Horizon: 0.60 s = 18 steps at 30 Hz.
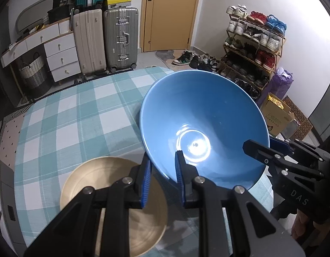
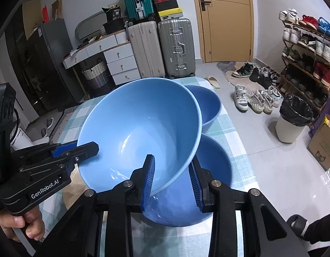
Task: Organize plates and bowls
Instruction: 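Carry the held blue bowl with both grippers over another blue bowl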
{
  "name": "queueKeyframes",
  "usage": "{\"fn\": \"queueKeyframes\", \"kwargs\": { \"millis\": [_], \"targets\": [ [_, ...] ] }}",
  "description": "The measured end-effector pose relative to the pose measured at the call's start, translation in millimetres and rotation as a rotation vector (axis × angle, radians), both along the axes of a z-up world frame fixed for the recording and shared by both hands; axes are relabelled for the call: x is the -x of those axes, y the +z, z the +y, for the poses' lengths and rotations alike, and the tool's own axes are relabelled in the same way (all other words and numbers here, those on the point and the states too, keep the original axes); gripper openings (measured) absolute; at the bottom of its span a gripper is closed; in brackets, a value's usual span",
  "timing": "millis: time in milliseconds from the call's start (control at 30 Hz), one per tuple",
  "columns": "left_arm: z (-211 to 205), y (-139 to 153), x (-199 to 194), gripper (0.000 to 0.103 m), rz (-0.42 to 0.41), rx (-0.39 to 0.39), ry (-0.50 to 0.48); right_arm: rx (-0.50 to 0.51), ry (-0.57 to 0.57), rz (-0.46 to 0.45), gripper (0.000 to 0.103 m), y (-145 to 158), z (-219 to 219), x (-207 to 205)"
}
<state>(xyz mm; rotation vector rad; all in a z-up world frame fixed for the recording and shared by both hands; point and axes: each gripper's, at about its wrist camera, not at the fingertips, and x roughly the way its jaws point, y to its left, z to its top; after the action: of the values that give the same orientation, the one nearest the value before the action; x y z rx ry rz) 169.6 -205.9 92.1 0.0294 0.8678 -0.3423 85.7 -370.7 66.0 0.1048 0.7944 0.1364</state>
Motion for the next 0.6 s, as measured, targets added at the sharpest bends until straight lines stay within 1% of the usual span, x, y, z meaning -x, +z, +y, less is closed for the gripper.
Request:
{"fn": "queueKeyframes", "kwargs": {
  "millis": [233,600],
  "targets": [
    [-18.1,-6.2,4.1,0.020,0.010,-0.002,-0.025,0.005,-0.025,0.010,0.033,-5.7,-18.1,9.0],
    [-31.7,-19.5,6.9,0.020,0.030,-0.009,-0.041,0.003,-0.043,0.033,0.033,-20.7,-36.3,15.6]
  ]
}}
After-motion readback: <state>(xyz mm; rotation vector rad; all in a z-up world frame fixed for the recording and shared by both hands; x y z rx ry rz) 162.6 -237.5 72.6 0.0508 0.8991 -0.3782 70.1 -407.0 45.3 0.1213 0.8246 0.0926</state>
